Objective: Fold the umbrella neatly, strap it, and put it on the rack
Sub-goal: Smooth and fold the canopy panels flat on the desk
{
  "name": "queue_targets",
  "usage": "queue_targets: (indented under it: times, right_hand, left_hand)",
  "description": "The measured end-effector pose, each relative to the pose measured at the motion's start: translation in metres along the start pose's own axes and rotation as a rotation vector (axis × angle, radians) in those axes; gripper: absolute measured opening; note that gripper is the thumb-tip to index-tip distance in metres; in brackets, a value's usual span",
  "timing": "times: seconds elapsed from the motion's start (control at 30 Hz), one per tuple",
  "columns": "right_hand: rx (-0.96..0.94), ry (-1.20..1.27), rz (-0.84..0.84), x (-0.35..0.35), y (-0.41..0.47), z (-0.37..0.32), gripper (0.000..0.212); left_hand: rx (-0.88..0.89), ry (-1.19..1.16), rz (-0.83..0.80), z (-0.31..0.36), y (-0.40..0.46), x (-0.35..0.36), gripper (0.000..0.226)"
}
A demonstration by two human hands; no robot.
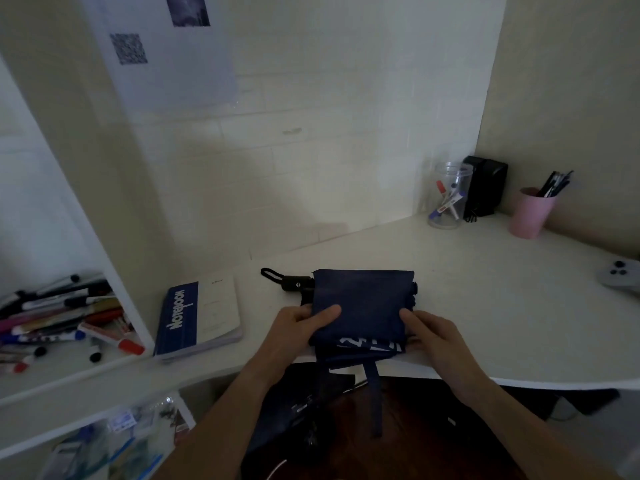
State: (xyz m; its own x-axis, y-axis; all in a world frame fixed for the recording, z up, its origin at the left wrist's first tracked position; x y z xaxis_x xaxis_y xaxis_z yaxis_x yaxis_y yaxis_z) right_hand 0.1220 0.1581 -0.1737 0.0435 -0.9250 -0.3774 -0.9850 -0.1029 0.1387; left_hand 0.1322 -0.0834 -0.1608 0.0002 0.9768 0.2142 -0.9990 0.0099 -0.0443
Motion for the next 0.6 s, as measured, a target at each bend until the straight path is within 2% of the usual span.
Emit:
queue_targets:
  times: [0.07,0.13,0.17,0.27,0.4,0.53,0.6]
  right_hand:
    - [0.009,-0.049,-0.012,-0.001,0.001,0.002,0.048]
    - [-0.012,-0.144,-0.04,0.0,0.001,0.005,0.061]
    - [-0.028,-0.186,-0.046,0.0,0.001,0.006,0.062]
    - [-0.039,-0.23,-0.017,-0.001,0.005,0.009,0.049]
    - [0.023,-0.246,0.036,-0.002,0.015,0.01,0.043]
    - [0.084,-0.296,0.097,-0.006,0.023,0.009,0.035]
    - [0.072,-0.318,0.09,-0.007,0.02,0.012,0.027]
  left_hand:
    - [0.04,0.079,0.008,-0.003,-0.001,0.0,0.027]
    - [0.075,0.165,0.013,-0.009,0.001,-0.006,0.045]
    - [0.097,0.225,0.025,-0.012,0.002,-0.01,0.047]
    - [0.136,0.447,0.027,-0.019,0.004,-0.019,0.053]
    - [0.193,0.627,0.038,-0.016,0.009,-0.011,0.063]
    - [0.145,0.535,0.064,-0.01,0.011,-0.002,0.04]
    - [0.148,0.522,0.077,-0.012,0.008,-0.004,0.04]
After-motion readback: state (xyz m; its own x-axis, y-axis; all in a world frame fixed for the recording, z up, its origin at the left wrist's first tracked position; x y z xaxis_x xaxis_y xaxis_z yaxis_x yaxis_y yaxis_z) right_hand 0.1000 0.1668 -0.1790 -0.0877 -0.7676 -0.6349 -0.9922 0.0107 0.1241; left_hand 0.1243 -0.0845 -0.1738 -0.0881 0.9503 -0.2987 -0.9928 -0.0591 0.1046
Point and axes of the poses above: each hand's wrist, its own y-axis towards the middle knuckle, its own x-axis out of the palm, z = x × y, the point moved 6 cm from there along y, towards the middle knuckle, and after that the axes turned 15 degrees about -y, right-handed, at the moved point
